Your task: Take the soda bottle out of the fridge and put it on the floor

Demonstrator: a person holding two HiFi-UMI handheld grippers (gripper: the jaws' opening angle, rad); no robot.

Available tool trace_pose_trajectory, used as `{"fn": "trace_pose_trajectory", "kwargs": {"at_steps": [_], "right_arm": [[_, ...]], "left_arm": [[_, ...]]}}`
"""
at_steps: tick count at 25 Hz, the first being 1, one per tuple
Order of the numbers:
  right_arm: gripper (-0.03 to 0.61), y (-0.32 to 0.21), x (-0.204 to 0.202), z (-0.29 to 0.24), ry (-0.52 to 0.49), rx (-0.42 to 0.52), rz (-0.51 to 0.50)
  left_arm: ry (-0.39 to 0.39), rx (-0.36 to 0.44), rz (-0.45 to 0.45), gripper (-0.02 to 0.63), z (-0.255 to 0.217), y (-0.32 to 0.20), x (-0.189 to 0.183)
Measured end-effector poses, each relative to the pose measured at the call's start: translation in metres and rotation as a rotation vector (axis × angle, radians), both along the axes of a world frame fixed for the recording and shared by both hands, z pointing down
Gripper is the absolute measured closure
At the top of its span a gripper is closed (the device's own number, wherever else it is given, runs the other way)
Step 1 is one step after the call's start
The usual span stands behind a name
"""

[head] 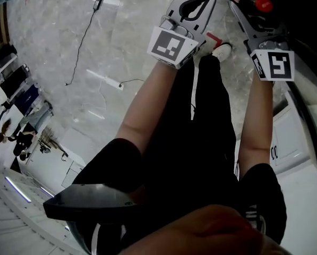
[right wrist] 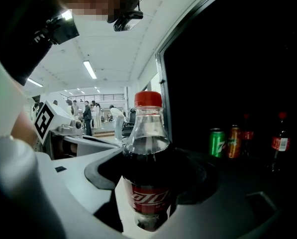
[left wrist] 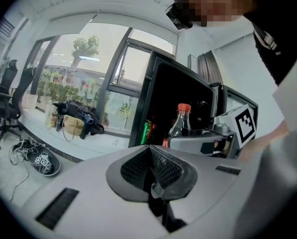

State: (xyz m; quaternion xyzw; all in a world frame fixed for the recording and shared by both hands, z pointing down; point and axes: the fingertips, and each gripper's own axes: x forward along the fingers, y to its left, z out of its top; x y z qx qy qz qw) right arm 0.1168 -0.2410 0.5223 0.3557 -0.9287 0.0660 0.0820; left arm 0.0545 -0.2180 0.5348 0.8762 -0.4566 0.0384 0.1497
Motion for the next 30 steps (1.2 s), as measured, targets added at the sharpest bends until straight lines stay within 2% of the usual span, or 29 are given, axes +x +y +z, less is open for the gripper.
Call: {"fn": "trace_pose_trajectory", "kwargs": {"at_steps": [10,17,23,30], "right_arm": [[0.261,0.031,-0.086,0.095,0.052,-0.082,-0.097],[0.261,0.041,-0.140,0.188,0.075,-0.156,-0.115],[0.261,0.041,-0.167,0.279,0.102,-0.212,-0.103],[0.261,0.053,-0.177,0.383,0.142,-0.249,-0.107]], "left_arm": [[-0.045,-0.034,-0.024,0.612,0.076,0.016,-0.072],[-0.047,-0.111,-0.051,0.613,0.158,0.030,-0.127],[-0.017,-0.217,-0.077,0.614,0.251,0.035,-0.158],[-0.063,-0.276,-0.060,0.613,0.338,0.039,-0.164]]}}
